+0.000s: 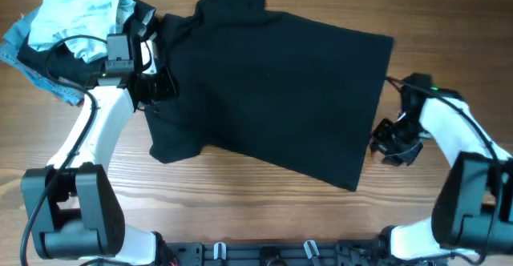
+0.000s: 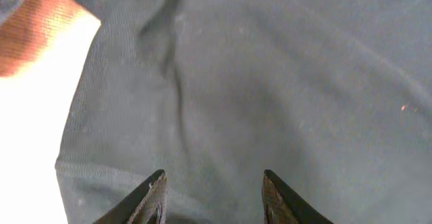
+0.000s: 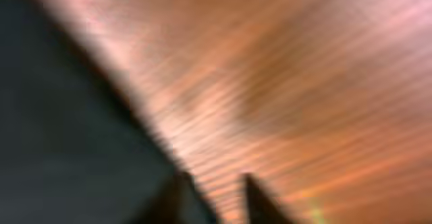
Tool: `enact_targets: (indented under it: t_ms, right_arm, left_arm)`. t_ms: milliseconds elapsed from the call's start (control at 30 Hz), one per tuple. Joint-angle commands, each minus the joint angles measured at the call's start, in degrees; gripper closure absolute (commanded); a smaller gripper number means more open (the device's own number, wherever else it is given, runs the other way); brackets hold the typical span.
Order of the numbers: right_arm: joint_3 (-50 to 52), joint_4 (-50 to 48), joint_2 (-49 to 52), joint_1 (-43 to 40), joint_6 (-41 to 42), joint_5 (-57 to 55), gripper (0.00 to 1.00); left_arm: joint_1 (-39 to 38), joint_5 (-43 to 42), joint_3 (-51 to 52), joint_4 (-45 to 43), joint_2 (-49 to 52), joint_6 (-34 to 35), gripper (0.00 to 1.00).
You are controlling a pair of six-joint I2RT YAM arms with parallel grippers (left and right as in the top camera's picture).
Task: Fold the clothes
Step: 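Pull the T-shirt flat with both grippers stretching it apart, then grasp the near hem of the T-shirt with both grippers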
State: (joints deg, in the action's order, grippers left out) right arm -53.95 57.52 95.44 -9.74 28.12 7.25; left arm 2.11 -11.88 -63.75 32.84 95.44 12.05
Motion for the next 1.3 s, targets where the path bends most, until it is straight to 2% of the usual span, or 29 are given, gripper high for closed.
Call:
enact_targets:
  t_ms: [0,67,133,167,267,300,333,400,433,467,500,533,600,633,667,700,733,767,800,933,1000,1067,1133,1267]
  right_arm:
    - [-0.4,-1.3,-1.5,-0.3,-13.2,14.4,0.31]
    - [1.2,-6.6,-1.1,1.2,-12.6,14.0,0.25]
    - [3.7,-13.4,-1.0,1.5,-6.6,7.7,0.26]
    - [4.3,-15.6,-1.0,1.5,-5.1,4.3,0.31]
    - [4.6,-20.5,-1.0,1.5,-5.6,3.7,0.69]
    - [4.7,-21.8,-0.8,1.5,-5.6,3.7,0.66]
    - [5.1,-22.6,-0.5,1.5,-5.6,4.0,0.43]
    - [7.1,-24.6,0.9,1.5,-5.5,3.9,0.44]
    - [9.1,-26.8,2.1,1.5,-5.4,4.0,0.5]
    - [10.4,-28.7,3.1,1.5,-5.4,3.9,0.64]
    - [10.9,-29.8,3.5,1.4,-5.4,3.1,0.88]
    - [10.6,-31.6,3.3,0.8,-5.0,-0.2,0.96]
    - [7.5,-32.5,3.3,-2.6,-3.7,-5.6,0.96]
    - [5.5,-33.2,3.3,-4.8,-3.7,-7.4,0.96]
    - [3.5,-34.8,3.3,-7.4,-4.1,-7.4,0.96]
    - [1.4,-36.0,3.3,-9.8,-4.2,-5.9,0.93]
    - [-0.2,-36.1,3.3,-11.5,-5.6,-3.6,0.63]
    - [-1.5,-35.4,3.1,-12.6,-7.7,-0.3,0.39]
    - [-3.2,-33.2,2.6,-13.9,-8.7,3.3,0.34]
    - [-5.5,-22.1,-4.1,-15.7,-10.8,11.4,0.32]
    - [-5.5,-14.0,-9.5,-15.7,-11.6,13.9,0.31]
    - [-5.4,-5.6,-12.9,-15.7,-11.6,13.8,0.27]
    - [-5.2,0.0,-13.4,-15.7,-11.7,13.8,0.25]
    - [-0.7,2.6,-13.4,-15.6,-12.1,13.8,0.23]
  left_arm:
    - [0.2,-0.3,-0.1,1.0,-4.0,-1.4,0.54]
    - [0.1,-0.6,-0.1,1.1,-7.9,-1.4,0.53]
    - [0.1,-0.7,-0.1,1.7,-14.0,-1.4,0.48]
    - [0.2,-0.7,-0.1,2.6,-17.6,-1.4,0.46]
    - [0.2,-0.7,-0.1,3.9,-24.3,-1.4,0.41]
    - [0.2,-0.7,-0.1,4.6,-26.2,-1.4,0.41]
    - [0.2,-0.7,-0.1,5.2,-27.4,-1.4,0.4]
    - [0.2,-0.7,-0.1,6.0,-28.4,-1.4,0.39]
    - [0.2,-0.7,-0.1,6.5,-28.4,-1.4,0.39]
    - [0.2,-0.7,-0.1,7.2,-28.4,-1.4,0.39]
    - [0.2,-0.7,-0.1,7.6,-28.4,-1.4,0.39]
    - [0.2,-0.7,-0.1,7.8,-28.4,-1.4,0.39]
    - [0.2,-0.7,-0.1,8.0,-28.4,-1.4,0.36]
    - [0.2,-0.7,-0.1,8.5,-28.3,-1.4,0.31]
    - [0.2,-0.7,-0.1,9.7,-28.1,-1.4,0.25]
    - [0.2,-0.7,-0.1,11.4,-27.8,-1.4,0.24]
    - [0.2,-0.1,-0.1,13.9,-27.1,-2.0,0.22]
    - [0.2,0.1,-0.1,16.0,-26.3,-3.2,0.22]
    - [0.2,1.0,0.0,18.2,-25.3,-3.1,0.21]
    - [0.0,0.8,0.9,24.6,-18.3,-3.1,0.27]
    - [-0.8,-3.0,3.3,27.2,-13.3,-3.1,0.3]
    - [-1.7,-7.0,6.4,28.5,-8.4,-2.6,0.39]
    - [-3.1,-9.8,10.6,26.9,-4.3,-2.6,0.39]
    - [-5.7,-15.2,15.7,20.4,0.9,-2.6,0.4]
